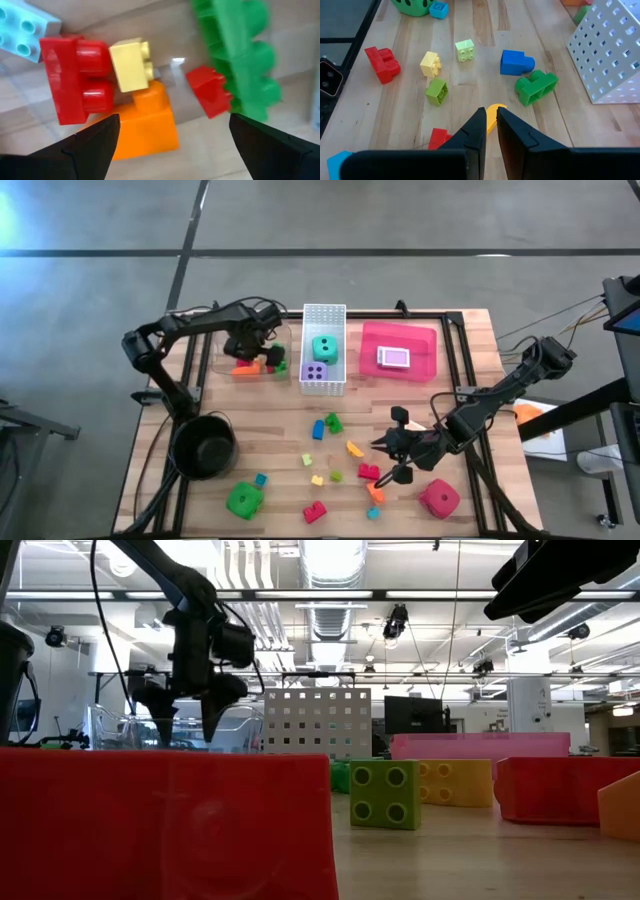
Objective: Pick & Place Toys
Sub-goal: Put the yellow game piece into the transparent bin
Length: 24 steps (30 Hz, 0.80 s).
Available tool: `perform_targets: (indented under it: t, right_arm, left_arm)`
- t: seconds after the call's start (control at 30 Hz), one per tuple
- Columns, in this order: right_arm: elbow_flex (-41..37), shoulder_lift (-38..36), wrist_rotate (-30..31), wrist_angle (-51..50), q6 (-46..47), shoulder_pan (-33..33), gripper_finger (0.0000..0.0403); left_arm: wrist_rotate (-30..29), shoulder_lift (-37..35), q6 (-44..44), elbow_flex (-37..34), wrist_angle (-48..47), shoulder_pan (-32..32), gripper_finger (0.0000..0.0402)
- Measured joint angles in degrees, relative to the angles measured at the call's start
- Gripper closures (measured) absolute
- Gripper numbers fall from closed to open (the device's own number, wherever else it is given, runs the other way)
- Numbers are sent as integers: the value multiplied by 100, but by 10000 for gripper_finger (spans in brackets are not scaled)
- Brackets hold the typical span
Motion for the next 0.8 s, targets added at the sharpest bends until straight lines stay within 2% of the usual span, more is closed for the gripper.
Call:
perform_targets:
  t: [0.1,0.3,0.6,0.7,0.8]
  right_arm:
    - [0,0,15,-3,17,0,365]
    - [0,52,66,14,192,0,365]
    - [2,463,184,61,197,-63,363]
    - [2,616,174,91,204,-131,348]
    - [2,802,173,260,216,-224,309]
  left_arm:
    - [-79,-192,85,84,-22,-37,23]
    - [-691,-741,91,265,-78,-467,23]
    - [-553,-1577,-148,291,-46,-1714,22]
    - [-555,-1703,-319,291,-9,-2150,22]
    - [-551,-1746,-428,291,88,-2560,22]
